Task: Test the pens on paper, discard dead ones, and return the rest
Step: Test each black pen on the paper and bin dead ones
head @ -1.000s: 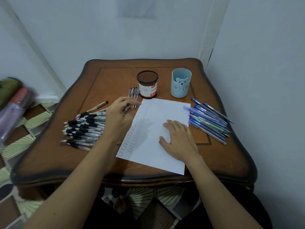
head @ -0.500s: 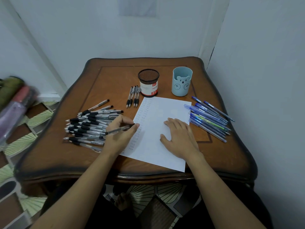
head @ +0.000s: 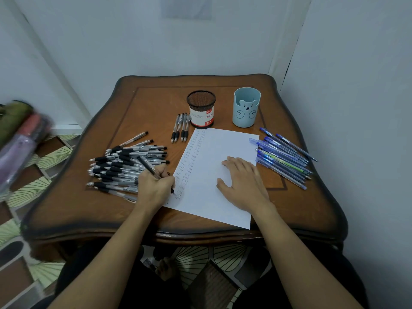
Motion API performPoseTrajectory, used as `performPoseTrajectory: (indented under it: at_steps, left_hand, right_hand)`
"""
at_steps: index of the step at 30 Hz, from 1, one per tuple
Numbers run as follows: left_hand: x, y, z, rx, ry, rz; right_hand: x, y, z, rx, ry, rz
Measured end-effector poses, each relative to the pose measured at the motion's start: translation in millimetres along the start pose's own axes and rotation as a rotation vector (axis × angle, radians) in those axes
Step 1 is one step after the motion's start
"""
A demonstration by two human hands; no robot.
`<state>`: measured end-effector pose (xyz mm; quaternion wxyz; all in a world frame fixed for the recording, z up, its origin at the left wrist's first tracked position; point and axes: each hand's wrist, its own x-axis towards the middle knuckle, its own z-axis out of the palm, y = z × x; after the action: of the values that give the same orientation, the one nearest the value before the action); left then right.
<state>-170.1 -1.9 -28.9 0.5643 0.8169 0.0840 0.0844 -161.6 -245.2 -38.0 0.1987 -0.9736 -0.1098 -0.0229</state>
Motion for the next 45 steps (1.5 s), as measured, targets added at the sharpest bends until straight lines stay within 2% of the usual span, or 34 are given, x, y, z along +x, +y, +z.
performPoseTrajectory:
  at_steps: [5,13,45]
  left_hand:
    - [-3.8,-2.7,-1.4,0.101,-0.018,0.118]
    - [-4.8,-2.6,0.1,0.180,-0.030,0.192]
    - [-3.7,-6.1,1.0,0.178,-0.095,0.260]
  right_hand:
    - [-0.1,0.9,1.4,0.006,0.005,-0.001]
    - [-0.2,1.2,1.7,-0.006,0.019,-0.009]
    - [1.2,2.2,3.0,-0.013,0.022,-0.009]
